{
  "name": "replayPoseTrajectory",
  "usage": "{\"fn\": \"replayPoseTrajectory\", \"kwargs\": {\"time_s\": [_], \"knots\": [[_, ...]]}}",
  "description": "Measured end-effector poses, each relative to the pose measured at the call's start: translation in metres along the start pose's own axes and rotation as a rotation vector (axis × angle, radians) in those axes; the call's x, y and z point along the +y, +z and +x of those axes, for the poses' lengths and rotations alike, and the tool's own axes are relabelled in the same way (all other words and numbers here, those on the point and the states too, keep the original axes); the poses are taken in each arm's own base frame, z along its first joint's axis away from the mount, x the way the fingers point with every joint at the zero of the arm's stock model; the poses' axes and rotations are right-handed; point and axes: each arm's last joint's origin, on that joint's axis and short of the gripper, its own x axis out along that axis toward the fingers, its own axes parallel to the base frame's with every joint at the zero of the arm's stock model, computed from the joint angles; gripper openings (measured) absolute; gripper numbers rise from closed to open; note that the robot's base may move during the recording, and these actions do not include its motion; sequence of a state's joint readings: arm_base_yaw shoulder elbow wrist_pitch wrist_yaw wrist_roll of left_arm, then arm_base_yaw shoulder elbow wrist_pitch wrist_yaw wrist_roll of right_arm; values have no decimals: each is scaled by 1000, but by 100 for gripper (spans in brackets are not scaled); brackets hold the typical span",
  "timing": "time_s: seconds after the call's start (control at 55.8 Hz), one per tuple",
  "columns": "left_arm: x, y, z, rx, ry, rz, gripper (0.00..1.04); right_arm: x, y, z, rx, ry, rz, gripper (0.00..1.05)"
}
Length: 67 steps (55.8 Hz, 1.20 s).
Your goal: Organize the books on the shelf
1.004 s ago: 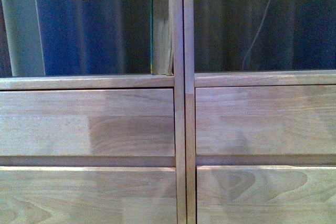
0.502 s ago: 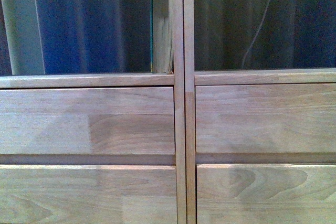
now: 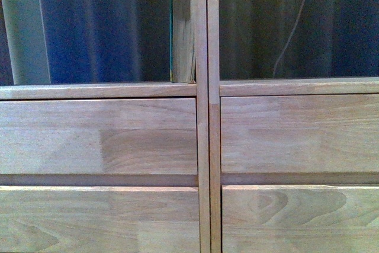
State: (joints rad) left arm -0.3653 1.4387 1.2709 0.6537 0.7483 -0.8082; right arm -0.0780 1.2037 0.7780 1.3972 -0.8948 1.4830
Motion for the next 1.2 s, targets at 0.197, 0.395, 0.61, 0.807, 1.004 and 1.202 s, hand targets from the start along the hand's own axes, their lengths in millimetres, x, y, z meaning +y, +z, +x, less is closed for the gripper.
{"fn": "replayPoseTrajectory", "kwargs": {"time_s": [0.197, 0.395, 0.61, 0.807, 1.004, 1.202], "knots": [[-4, 2, -4, -3, -39, 0, 97, 0, 0, 0, 8, 1, 3, 7], [-5, 0, -9, -9, -57, 1, 97, 0, 0, 0, 16, 2, 13, 7], [-8, -3, -22, -5, -92, 14, 97, -10, 8, -1, 25, -25, 41, 7], [-13, 4, -30, -14, -109, 35, 97, -29, 71, 0, -192, -94, -23, 7], [-14, 4, -33, -14, -119, 34, 97, -40, 67, 0, -157, -118, 26, 7], [-15, 6, -35, -27, -128, 34, 97, -27, 60, 10, -129, -71, 22, 7]]}}
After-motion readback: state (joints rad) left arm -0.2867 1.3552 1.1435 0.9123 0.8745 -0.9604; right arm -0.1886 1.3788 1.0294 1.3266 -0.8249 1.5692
